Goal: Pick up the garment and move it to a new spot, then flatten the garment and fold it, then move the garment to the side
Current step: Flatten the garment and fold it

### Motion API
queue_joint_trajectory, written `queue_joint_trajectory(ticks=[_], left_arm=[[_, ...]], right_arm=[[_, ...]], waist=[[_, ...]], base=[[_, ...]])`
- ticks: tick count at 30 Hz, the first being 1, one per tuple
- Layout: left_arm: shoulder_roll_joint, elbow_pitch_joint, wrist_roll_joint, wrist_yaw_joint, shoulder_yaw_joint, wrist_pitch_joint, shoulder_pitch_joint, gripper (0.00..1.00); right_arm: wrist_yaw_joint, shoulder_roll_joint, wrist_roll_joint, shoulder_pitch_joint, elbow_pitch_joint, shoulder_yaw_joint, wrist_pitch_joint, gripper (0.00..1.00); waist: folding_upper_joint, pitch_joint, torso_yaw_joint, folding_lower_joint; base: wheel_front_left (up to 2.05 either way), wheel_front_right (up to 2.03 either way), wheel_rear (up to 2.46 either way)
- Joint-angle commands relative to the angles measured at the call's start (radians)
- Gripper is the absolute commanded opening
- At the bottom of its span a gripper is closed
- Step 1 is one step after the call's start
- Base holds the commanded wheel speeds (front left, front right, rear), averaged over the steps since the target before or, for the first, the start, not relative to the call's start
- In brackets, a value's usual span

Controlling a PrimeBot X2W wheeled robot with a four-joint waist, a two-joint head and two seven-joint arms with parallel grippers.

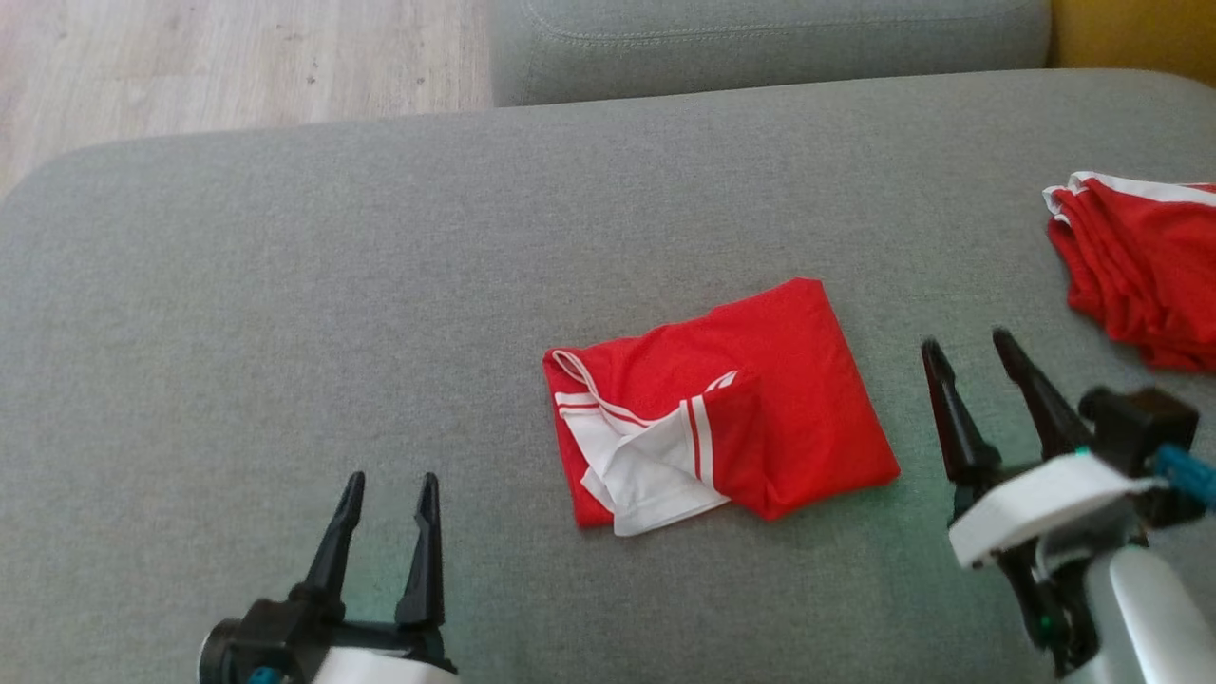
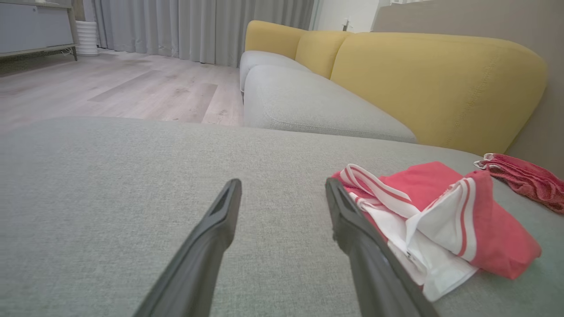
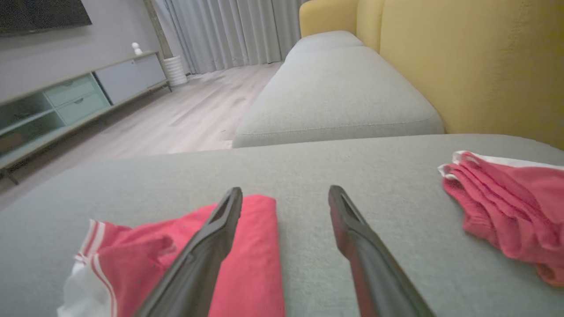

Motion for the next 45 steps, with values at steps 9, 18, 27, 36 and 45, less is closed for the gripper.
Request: queue_joint_trajectory(ticks=[9,18,27,36,45], left_arm=[[-0.003,-0.03,0.001,-0.004,0.03,-0.01,-0.035,1.0],[-0.003,-0.03,-0.019,0.008,0.001,-0.01,-0.051,1.0],[-0.003,-0.027,-0.032,0.018,-0.003,-0.01,-0.046,1.0],[-0.003,-0.028,-0.042,0.026,0.006,-0.01,-0.033,1.0],[-0.003,-0.014,-0.029,0.023,0.028,-0.01,0.001,1.0]], right_arm=[[-0.001,-0.05,0.037,-0.08,0.098,0.11,-0.025,0.0],[-0.001,-0.088,0.041,-0.223,0.321,0.369,0.028,0.0],[-0.001,-0.049,0.105,-0.247,0.347,0.596,-0.006,0.0],[-0.001,-0.036,0.147,-0.247,0.289,0.756,0.002,0.0],[-0.001,-0.08,0.049,-0.152,0.239,0.423,-0.149,1.0]], waist=[[-0.0001,0.008,0.035,0.0001],[-0.0001,0.038,0.1,0.0001],[-0.0001,0.024,0.139,0.0001],[-0.0001,-0.018,0.118,0.0001],[-0.0001,-0.083,0.09,0.0001]], base=[[0.0,0.0,0.0],[0.0,0.0,0.0],[0.0,0.0,0.0],[0.0,0.0,0.0],[0.0,0.0,0.0]])
